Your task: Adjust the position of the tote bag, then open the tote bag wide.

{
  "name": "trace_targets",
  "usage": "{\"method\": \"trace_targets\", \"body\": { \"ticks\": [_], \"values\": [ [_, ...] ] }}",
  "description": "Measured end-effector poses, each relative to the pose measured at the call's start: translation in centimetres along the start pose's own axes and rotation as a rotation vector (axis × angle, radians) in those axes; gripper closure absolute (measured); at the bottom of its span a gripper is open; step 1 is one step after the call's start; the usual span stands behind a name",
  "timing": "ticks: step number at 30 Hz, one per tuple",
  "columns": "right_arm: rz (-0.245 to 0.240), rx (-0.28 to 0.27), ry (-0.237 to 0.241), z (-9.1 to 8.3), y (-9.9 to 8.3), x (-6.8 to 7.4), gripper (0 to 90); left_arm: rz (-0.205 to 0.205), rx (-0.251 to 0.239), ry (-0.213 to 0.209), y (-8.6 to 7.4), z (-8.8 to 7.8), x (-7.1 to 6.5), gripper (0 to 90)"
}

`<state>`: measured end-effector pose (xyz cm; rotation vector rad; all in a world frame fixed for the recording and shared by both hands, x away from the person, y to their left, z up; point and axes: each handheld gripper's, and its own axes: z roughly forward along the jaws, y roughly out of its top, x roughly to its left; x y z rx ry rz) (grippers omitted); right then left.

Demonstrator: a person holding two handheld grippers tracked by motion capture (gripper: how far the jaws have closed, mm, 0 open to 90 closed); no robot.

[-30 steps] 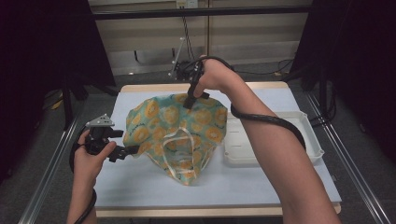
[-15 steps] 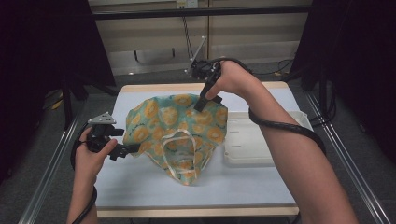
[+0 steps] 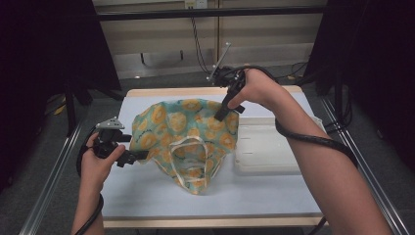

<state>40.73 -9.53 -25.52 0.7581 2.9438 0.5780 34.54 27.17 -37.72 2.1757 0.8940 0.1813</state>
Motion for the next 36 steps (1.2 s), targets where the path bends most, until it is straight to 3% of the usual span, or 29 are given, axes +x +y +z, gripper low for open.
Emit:
{"method": "trace_targets", "body": {
  "ticks": [17, 25, 29, 32, 36],
  "values": [
    [0.038, 0.000, 0.001, -0.3, -1.9, 0.2, 34.6, 0.010, 0.017, 0.012, -0.2, 0.0, 0.0, 2.3],
    [0.052, -0.013, 0.007, -0.6, -2.3, 0.2, 35.5, -0.003, 0.007, 0.015, -0.5, -0.5, 0.1, 2.2],
    [0.054, -0.034, 0.016, -0.8, -2.7, 0.2, 41.8, -0.006, 0.003, 0.022, -0.5, -0.6, 0.1, 2.1],
    [0.083, -0.057, 0.022, -1.0, -3.1, 0.1, 50.5, 0.001, -0.002, 0.035, -0.4, -0.7, 0.0, 1.2],
    [0.088, -0.061, 0.022, -1.1, -3.3, 0.0, 63.7, -0.002, -0.009, 0.023, -0.4, -0.9, -0.1, 0.8]
  ]
}}
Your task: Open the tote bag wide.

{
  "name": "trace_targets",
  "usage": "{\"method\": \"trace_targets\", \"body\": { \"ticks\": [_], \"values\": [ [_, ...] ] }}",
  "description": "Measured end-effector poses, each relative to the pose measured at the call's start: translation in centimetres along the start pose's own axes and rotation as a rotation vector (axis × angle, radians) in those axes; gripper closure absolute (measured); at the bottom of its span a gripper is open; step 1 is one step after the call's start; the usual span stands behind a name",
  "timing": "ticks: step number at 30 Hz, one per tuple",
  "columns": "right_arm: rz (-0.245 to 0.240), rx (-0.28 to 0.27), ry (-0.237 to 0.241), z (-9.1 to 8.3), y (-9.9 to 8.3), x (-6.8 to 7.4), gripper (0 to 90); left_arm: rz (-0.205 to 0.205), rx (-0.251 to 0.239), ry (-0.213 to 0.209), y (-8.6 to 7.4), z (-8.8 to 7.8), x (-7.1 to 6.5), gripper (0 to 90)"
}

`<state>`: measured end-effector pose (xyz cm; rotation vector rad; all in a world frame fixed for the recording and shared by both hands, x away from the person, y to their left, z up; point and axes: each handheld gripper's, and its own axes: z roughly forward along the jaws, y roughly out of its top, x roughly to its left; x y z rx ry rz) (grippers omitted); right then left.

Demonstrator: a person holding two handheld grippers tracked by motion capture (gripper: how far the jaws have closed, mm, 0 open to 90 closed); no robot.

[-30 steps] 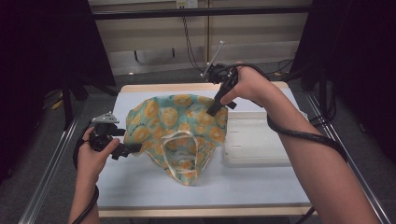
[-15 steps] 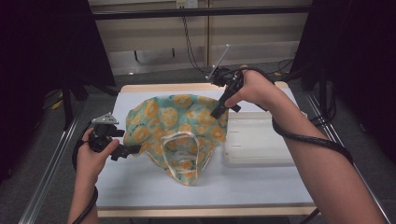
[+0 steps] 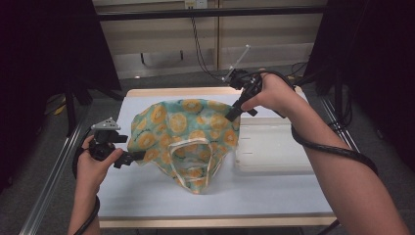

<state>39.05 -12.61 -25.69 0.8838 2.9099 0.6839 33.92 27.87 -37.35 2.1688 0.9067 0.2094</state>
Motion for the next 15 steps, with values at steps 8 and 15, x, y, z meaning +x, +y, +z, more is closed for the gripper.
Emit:
{"method": "trace_targets", "body": {
  "ticks": [8, 15],
  "values": [
    [0.037, -0.018, 0.005, -0.4, -0.5, -0.1, 76.4, -0.014, -0.021, -0.007, 0.2, -0.1, -0.4, 0.0],
    [0.046, -0.046, 0.003, -1.1, -1.2, -0.3, 73.0, -0.009, -0.012, -0.017, 0.5, -0.8, -0.4, 5.4]
  ]
}}
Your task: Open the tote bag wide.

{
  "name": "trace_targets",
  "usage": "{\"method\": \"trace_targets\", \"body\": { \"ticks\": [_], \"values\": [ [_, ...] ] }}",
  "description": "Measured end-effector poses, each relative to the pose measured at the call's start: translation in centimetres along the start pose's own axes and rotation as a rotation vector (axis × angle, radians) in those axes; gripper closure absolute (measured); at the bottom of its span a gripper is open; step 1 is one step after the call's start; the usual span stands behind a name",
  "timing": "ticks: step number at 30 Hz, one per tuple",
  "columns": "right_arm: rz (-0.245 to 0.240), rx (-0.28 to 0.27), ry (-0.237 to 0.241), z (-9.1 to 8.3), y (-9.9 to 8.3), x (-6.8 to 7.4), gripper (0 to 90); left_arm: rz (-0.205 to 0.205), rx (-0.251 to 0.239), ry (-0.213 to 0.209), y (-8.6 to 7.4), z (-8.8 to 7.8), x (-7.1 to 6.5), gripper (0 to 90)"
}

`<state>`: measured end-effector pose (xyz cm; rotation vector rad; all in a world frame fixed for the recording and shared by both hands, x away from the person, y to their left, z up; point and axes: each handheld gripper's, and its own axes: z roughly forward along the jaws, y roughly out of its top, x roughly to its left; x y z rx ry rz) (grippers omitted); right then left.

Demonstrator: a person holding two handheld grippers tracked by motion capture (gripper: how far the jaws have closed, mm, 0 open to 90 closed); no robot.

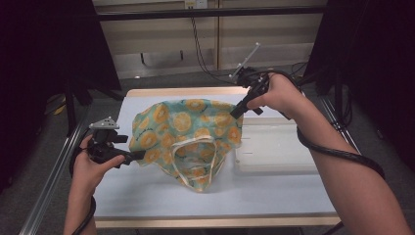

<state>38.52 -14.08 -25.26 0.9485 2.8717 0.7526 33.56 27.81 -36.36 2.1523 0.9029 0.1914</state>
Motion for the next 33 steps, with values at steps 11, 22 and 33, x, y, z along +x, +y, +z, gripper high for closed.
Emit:
{"method": "trace_targets", "body": {
  "ticks": [11, 22, 33],
  "values": [
    [-0.005, -0.005, -0.002, -0.2, -0.6, 0.5, 61.9, 0.049, 0.034, -0.002, 2.5, -0.9, -0.9, 18.9],
    [0.030, -0.021, -0.010, -0.9, -0.7, 0.3, 82.9, 0.069, 0.057, -0.045, 5.3, -1.1, -0.4, 54.9],
    [0.070, -0.028, 0.017, -1.9, 0.0, 0.4, 90.0, 0.048, 0.050, -0.060, 7.1, -2.3, 0.0, 87.8]
  ]
}}
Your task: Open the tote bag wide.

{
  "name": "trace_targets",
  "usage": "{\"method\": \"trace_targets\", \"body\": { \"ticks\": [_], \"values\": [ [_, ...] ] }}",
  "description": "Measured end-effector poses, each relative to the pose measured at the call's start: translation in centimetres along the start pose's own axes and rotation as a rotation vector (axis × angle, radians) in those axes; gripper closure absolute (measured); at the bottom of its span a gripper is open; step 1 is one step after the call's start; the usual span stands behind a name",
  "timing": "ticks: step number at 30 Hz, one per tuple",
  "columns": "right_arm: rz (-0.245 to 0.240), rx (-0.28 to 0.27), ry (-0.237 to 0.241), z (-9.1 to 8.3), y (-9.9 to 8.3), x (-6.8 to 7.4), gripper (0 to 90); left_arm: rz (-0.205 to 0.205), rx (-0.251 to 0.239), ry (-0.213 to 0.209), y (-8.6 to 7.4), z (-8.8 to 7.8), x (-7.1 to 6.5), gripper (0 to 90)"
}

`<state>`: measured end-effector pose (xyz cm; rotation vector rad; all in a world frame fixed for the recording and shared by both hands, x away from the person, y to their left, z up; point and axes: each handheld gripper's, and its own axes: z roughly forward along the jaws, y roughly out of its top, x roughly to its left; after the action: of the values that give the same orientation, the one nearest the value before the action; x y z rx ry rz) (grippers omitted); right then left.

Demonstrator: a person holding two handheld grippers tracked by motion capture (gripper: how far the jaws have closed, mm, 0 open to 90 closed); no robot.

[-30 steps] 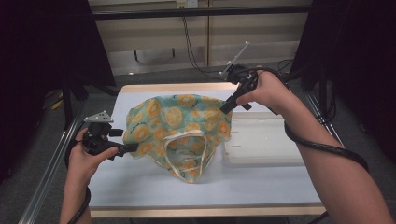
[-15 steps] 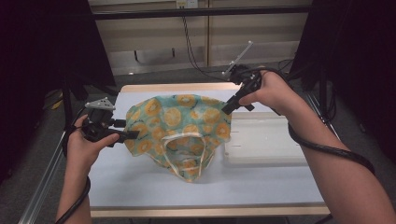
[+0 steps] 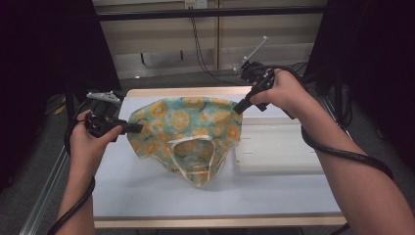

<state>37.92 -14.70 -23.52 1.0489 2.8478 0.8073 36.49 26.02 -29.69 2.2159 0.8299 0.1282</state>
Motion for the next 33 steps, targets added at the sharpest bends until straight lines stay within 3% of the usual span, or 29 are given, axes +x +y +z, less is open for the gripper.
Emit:
{"method": "trace_targets", "body": {
  "ticks": [6, 7, 12, 16, 19, 21, 24, 30, 33],
  "values": [
    [0.022, -0.035, -0.006, -1.3, 0.7, -0.2, 90.0, -0.013, 0.002, -0.001, 1.5, -0.9, 0.0, 89.0],
    [0.022, -0.039, -0.011, -1.4, 0.8, -0.2, 89.9, -0.012, -0.018, 0.017, 1.8, -1.2, 0.1, 89.1],
    [0.045, -0.062, -0.012, -1.8, 1.2, -0.4, 89.9, -0.027, -0.030, 0.016, 2.4, -1.5, 0.3, 87.5],
    [0.069, -0.082, -0.013, -2.0, 1.5, -0.7, 89.7, -0.043, -0.007, 0.014, 2.8, -1.1, 0.6, 85.8],
    [0.081, -0.078, -0.028, -1.6, 1.6, -1.0, 89.8, -0.049, 0.010, 0.021, 2.7, -0.6, 0.7, 74.4],
    [0.093, -0.082, -0.030, -1.3, 1.5, -1.2, 90.0, -0.035, 0.014, 0.036, 2.6, -0.6, 0.5, 58.1],
    [0.089, -0.062, -0.033, -1.0, 1.4, -1.2, 90.0, -0.014, 0.005, 0.067, 2.7, -0.8, 0.1, 42.0],
    [0.087, -0.057, -0.047, -0.7, 1.2, -1.1, 90.0, 0.047, 0.010, 0.067, 3.6, -0.6, -0.6, 38.2],
    [0.087, -0.055, -0.049, -0.5, 1.1, -1.0, 90.0, 0.053, 0.006, 0.070, 4.0, -0.5, -0.8, 37.8]
  ]
}}
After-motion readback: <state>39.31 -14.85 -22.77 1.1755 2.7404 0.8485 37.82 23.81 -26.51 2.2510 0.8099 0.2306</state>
